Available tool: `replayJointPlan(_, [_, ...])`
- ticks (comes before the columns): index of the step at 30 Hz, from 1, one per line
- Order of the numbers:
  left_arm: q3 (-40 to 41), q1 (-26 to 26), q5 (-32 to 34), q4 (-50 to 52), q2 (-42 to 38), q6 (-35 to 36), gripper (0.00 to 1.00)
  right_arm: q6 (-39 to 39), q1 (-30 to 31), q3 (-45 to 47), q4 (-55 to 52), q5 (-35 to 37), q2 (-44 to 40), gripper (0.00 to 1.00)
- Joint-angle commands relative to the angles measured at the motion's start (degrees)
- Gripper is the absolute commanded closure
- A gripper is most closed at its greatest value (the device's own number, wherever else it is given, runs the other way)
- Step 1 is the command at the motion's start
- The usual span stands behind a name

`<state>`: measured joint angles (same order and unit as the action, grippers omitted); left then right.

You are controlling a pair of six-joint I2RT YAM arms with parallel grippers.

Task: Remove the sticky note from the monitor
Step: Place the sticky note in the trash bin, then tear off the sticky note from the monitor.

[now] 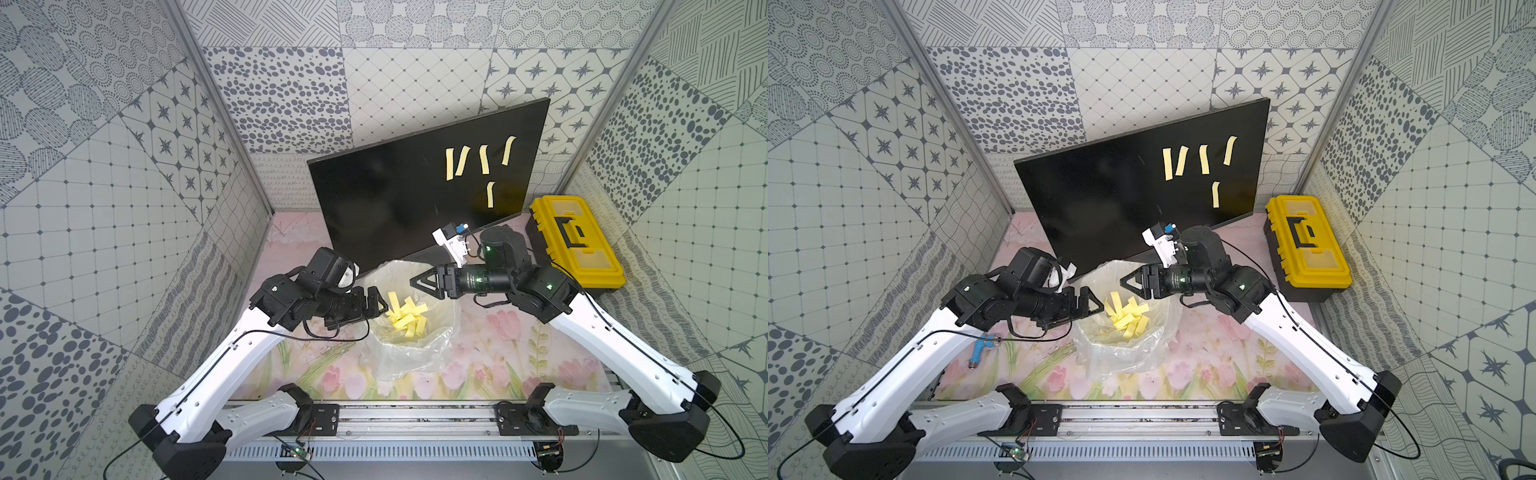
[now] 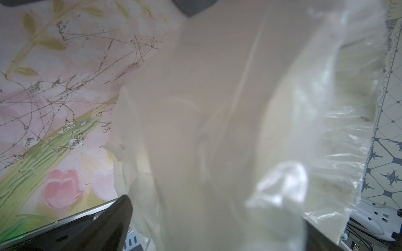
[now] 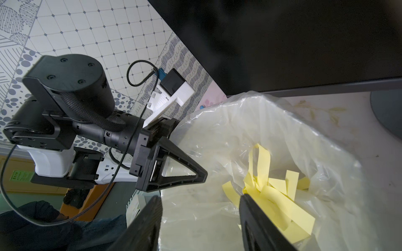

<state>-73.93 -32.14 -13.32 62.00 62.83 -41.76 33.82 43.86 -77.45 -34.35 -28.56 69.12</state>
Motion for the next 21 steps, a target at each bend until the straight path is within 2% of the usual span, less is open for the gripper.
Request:
replayJointPlan(1, [0.3,-0.5,0.1,-1.4,-0.5,0.4,0.01,-1.2,-1.2,-3.1,1.0,2.2,-0.5,0.32])
replayJointPlan(6, [0.5,-0.5,0.1,-1.5,-0.6,0.4,0.01,0.0,-7.1,-3.8,3.7,3.2,-1.6,0.23])
replayJointPlan(8, [0.7,-0.5,0.1,-1.6,-0.5,0.4,0.01,2.2,-11.3,-2.6,7.2,2.5,-2.3,0.21])
replayJointPlan(17, [0.6,-0.6,-0.2,-1.8,-0.3,0.4,0.01,12.2,-28.1,4.8,19.9,0.4,-4.8,0.18])
replayJointPlan(21, [0.1,-0.6,-0.1,-1.3,-0.1,0.7,0.01,17.9,-35.2,10.7,26.3,0.5,-6.0,0.17])
